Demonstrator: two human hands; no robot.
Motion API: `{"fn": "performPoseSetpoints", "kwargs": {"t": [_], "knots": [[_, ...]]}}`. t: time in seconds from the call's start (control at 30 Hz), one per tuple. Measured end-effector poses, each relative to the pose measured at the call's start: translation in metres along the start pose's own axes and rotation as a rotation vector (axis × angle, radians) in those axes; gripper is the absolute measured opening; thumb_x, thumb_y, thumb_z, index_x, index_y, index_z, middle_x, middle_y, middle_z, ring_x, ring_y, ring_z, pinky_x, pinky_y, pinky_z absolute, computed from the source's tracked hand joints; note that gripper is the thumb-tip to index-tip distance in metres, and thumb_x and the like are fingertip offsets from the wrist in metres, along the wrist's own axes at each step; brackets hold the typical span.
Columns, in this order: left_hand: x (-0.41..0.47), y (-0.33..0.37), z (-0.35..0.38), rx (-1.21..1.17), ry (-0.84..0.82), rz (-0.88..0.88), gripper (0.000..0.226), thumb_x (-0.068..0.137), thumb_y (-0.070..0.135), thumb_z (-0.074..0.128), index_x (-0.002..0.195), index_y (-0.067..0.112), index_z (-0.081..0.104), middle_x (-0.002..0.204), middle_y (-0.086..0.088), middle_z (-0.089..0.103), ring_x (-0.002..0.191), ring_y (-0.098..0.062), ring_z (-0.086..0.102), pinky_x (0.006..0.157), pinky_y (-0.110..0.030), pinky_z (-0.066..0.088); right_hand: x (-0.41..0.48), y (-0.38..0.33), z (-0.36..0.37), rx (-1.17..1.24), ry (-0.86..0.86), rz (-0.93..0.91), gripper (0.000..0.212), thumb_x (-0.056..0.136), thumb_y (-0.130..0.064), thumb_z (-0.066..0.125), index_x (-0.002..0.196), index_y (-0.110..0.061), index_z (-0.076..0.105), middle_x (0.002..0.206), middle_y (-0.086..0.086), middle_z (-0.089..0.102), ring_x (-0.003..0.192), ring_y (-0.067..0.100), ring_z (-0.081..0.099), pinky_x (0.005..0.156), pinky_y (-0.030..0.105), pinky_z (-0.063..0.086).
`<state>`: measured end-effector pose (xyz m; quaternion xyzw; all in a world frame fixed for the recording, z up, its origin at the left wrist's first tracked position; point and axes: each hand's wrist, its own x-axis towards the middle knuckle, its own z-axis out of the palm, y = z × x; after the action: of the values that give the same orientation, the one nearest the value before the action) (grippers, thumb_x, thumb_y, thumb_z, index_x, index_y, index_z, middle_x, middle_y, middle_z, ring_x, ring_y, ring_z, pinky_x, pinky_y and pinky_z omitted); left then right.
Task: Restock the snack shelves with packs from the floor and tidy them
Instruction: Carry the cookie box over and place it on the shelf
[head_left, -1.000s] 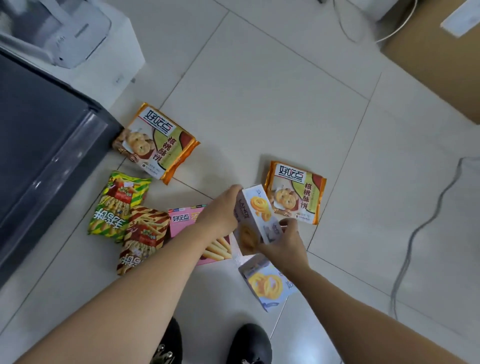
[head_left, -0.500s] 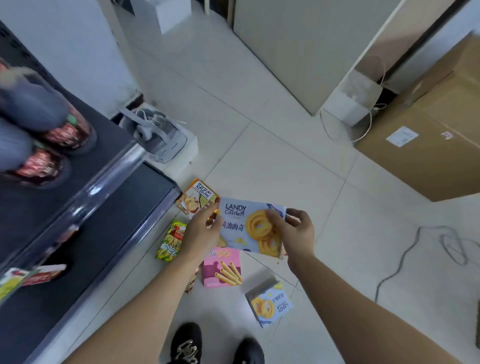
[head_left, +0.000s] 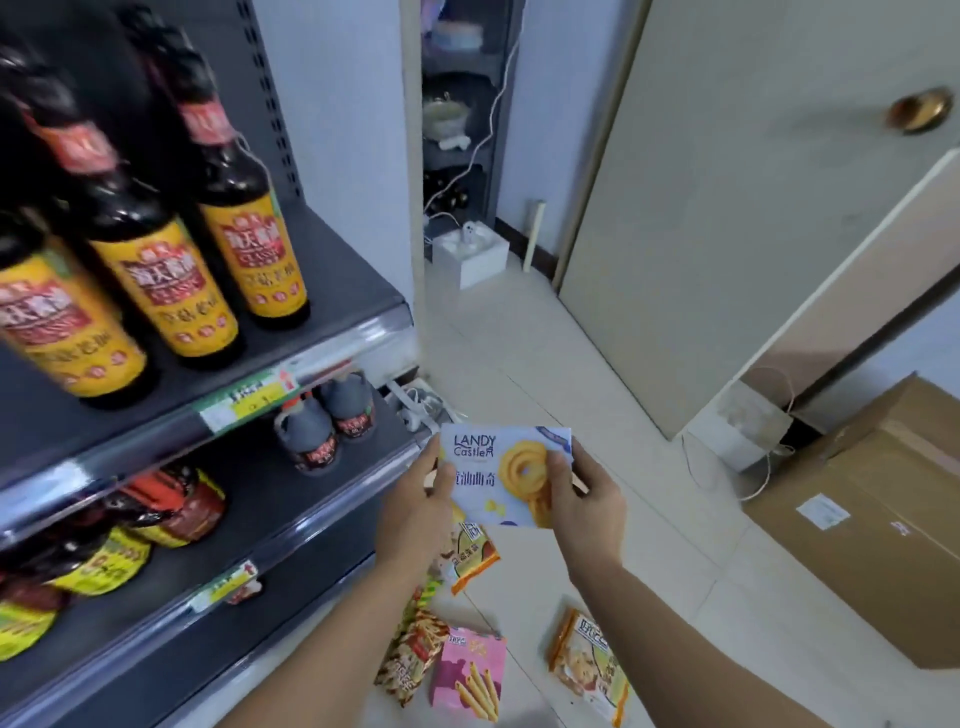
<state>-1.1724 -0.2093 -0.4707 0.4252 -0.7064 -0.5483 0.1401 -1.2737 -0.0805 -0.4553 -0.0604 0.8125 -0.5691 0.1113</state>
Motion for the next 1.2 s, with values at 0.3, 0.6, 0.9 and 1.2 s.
{"fn": "performPoseSetpoints", "kwargs": {"t": [0.3,0.6,0.9,1.2], "knots": [[-0.097,0.053,-0.117,-0.019,0.435,0.026,0.042,0.099,0.04,0.045,0.141,0.036,0.044,0.122,0.006,0.064,0.1,-0.012,0.059,0.071,-0.027,0.042,-0.071,-0.11,0.031,-0.063,-0.248,-0.303,0.04,0.094,-0.04,0.053,0.129,-0.023,0.061,0.109,0.006,0.061,0.104,0.022,0.059,0.086,0.032,0.046],[-0.209,0.036,-0.248,-0.042,0.778,0.003,0.039,0.1,0.033,0.045,0.139,0.032,0.049,0.115,0.008,0.065,0.096,-0.009,0.059,0.071,-0.021,0.045,-0.204,-0.186,0.095,0.061,-0.531,-0.392,0.042,0.091,-0.034,0.061,0.131,-0.02,0.059,0.127,0.002,0.062,0.118,0.02,0.056,0.1,0.036,0.046],[-0.352,-0.004,-0.387,0.064,1.065,-0.094,0.044,0.1,0.039,0.042,0.143,0.03,0.044,0.095,0.007,0.065,0.078,-0.01,0.059,0.063,-0.034,0.052,-0.388,-0.237,0.156,0.141,-0.836,-0.503,0.042,0.091,-0.035,0.061,0.13,-0.018,0.061,0.126,-0.001,0.064,0.11,0.01,0.055,0.091,0.022,0.041],[-0.495,-0.036,-0.497,0.114,1.331,-0.202,0.04,0.098,0.042,0.042,0.137,0.037,0.049,0.118,0.007,0.067,0.108,-0.018,0.061,0.076,-0.029,0.044,-0.566,-0.28,0.19,0.218,-1.098,-0.595,0.039,0.094,-0.033,0.058,0.13,-0.019,0.06,0.134,-0.001,0.059,0.127,0.016,0.051,0.097,0.023,0.04]]}}
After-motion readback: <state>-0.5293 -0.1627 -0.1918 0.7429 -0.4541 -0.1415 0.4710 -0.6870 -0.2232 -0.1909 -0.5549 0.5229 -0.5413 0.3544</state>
